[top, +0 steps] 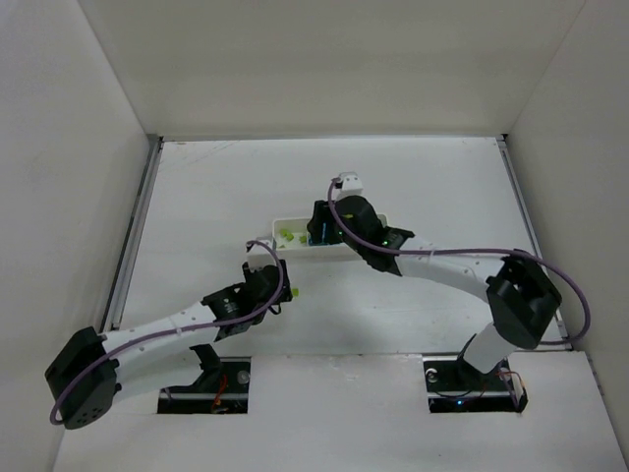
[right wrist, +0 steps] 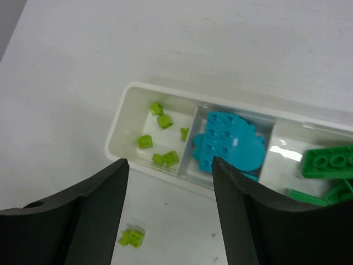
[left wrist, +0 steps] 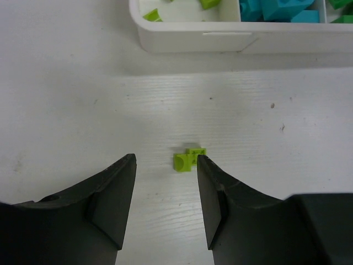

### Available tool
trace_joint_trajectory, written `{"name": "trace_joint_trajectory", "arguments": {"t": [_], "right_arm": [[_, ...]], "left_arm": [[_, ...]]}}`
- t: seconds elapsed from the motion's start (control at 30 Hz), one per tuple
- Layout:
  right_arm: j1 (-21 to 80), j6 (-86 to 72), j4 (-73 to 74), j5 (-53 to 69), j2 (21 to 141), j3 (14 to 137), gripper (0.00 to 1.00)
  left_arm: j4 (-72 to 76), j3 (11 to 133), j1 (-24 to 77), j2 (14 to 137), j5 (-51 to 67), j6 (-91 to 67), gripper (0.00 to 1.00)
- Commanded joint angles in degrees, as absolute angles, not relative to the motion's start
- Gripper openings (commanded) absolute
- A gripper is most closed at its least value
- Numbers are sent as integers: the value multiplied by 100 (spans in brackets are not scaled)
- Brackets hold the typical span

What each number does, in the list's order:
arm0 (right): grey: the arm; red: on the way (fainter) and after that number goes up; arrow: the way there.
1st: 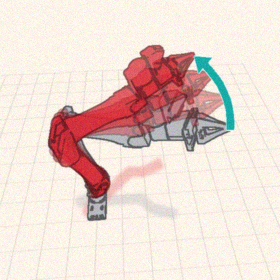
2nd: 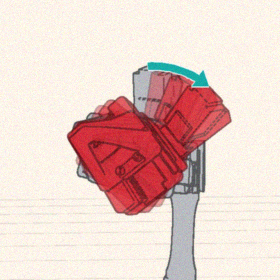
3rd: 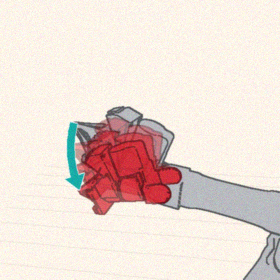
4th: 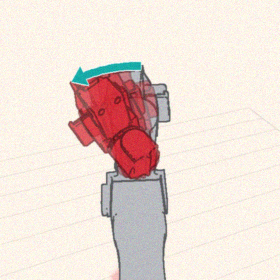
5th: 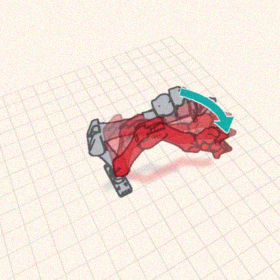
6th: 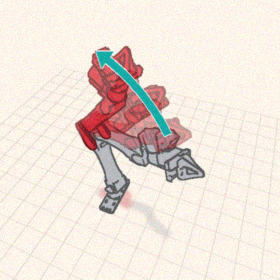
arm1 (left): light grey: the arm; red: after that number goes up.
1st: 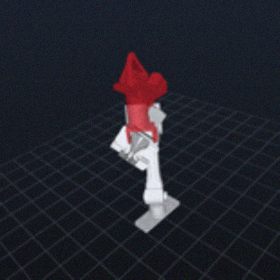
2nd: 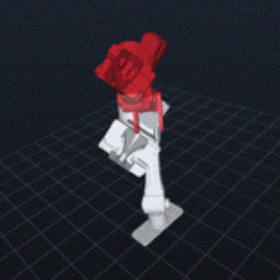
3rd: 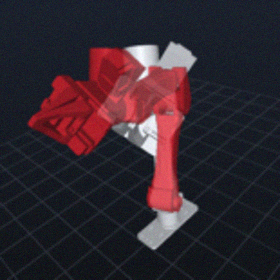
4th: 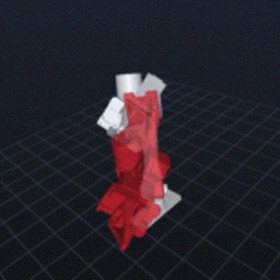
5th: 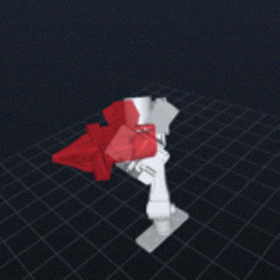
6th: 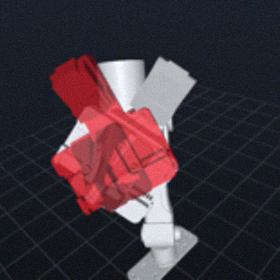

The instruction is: Sort the legos into containers by color

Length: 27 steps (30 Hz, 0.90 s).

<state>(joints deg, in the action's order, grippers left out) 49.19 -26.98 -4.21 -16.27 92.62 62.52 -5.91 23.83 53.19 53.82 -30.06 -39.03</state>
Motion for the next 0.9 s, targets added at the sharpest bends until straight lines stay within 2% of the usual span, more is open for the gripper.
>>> {"name": "trace_joint_trajectory", "arguments": {"t": [0.0, 0.27, 0.87], "right_arm": [[4803, -2935, -992, -1714, 8764, 5679, 68], [4768, -2997, -1397, -1521, 8358, 5028, 68], [4416, -3155, -1547, -1231, 7831, 4614, 70]], "left_arm": [[-360, 2803, 5532, 5720, -3181, -3955, 46], [-404, 3243, 5972, 6740, -3524, -4069, 46], [-387, 3287, 5981, 7383, -3647, -4307, 42]]}}
